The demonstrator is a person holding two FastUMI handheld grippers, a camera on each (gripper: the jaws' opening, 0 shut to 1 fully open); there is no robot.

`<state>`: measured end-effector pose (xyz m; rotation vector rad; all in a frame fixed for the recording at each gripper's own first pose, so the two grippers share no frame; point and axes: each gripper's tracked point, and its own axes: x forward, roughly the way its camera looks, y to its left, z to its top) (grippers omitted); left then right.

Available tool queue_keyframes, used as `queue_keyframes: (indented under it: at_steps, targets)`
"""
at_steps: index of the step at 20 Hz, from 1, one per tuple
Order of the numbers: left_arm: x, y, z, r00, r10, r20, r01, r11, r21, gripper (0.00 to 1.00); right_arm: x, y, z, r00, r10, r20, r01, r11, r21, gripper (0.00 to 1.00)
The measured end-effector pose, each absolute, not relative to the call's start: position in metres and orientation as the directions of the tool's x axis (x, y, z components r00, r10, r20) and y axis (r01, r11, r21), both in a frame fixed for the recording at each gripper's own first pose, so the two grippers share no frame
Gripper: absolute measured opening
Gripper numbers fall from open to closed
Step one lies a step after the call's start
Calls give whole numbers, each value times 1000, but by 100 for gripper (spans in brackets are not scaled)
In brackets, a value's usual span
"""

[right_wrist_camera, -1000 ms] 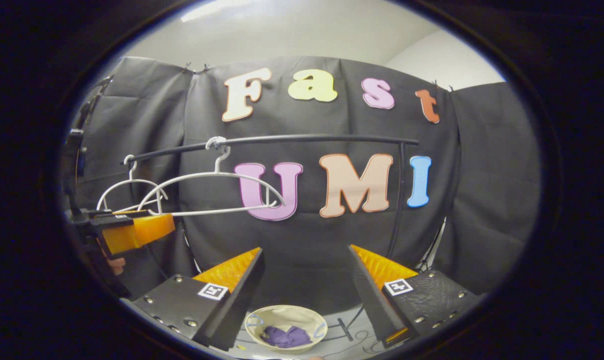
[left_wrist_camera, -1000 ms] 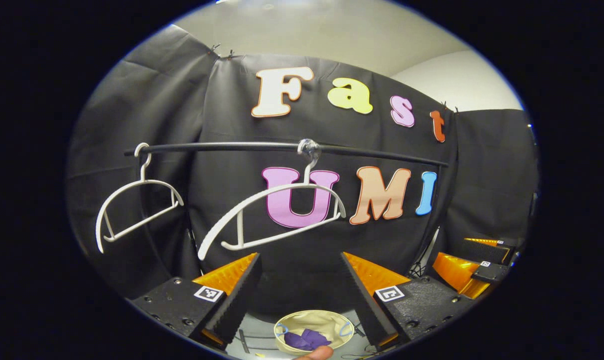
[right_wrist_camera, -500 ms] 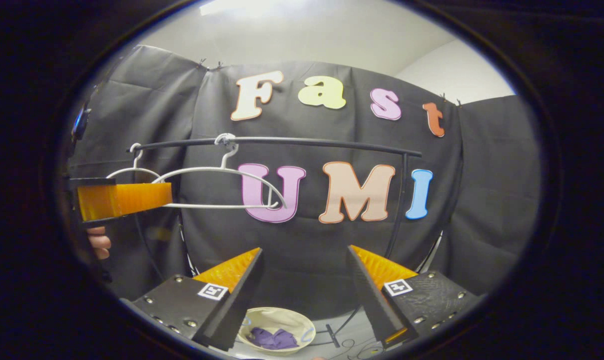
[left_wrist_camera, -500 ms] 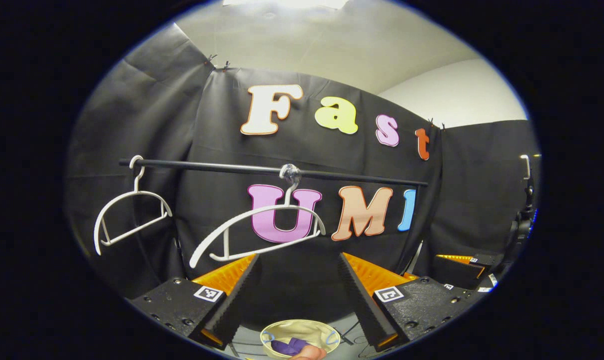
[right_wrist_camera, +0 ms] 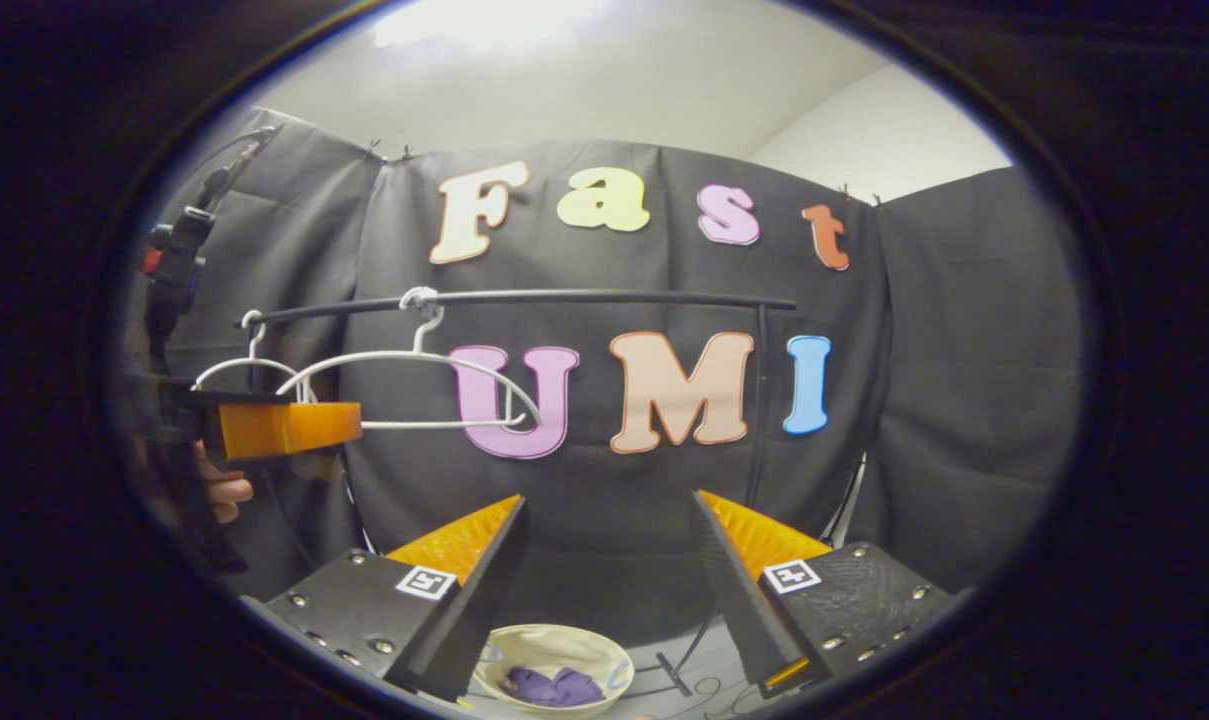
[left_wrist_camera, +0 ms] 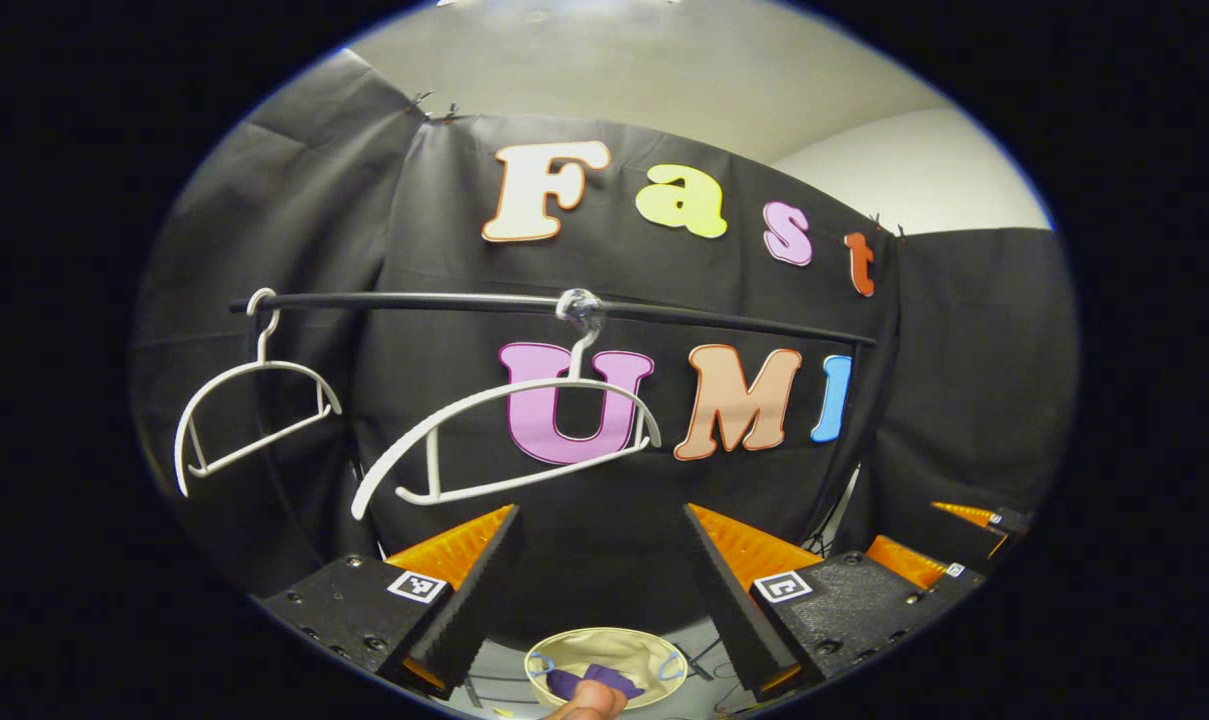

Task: Grasp the clothes on the hanger with both hands and then place them into the laundry hamper below.

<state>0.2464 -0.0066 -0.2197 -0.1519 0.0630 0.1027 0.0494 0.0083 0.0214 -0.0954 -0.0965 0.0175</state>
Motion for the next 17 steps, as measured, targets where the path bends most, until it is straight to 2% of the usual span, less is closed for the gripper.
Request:
queue_keyframes:
  at_steps: [5,8,10,11,14,17]
  targets:
    - [252,-17,-213,998,45,-31,-48,994,-94,93,32,-19,34,991,-8,132,18,997,-72,93]
    - [252,-27,-210,1000,18,-25,-21,995,-95,92,22,-36,43,987,-39,158,49,997,-59,99]
    - [251,-29,-209,1000,18,-25,-20,996,-85,92,16,-39,41,992,-28,127,36,998,-56,93]
    - [253,-32,-206,1000,13,-8,-13,997,-80,92,14,-44,39,992,-26,120,35,997,-70,99]
    - [260,-37,-208,1000,10,4,-10,997,-74,92,11,-67,34,990,-71,125,84,991,-100,95]
    - [256,-34,-211,999,31,-11,-31,998,-45,93,7,-58,14,999,-3,54,7,998,-59,94]
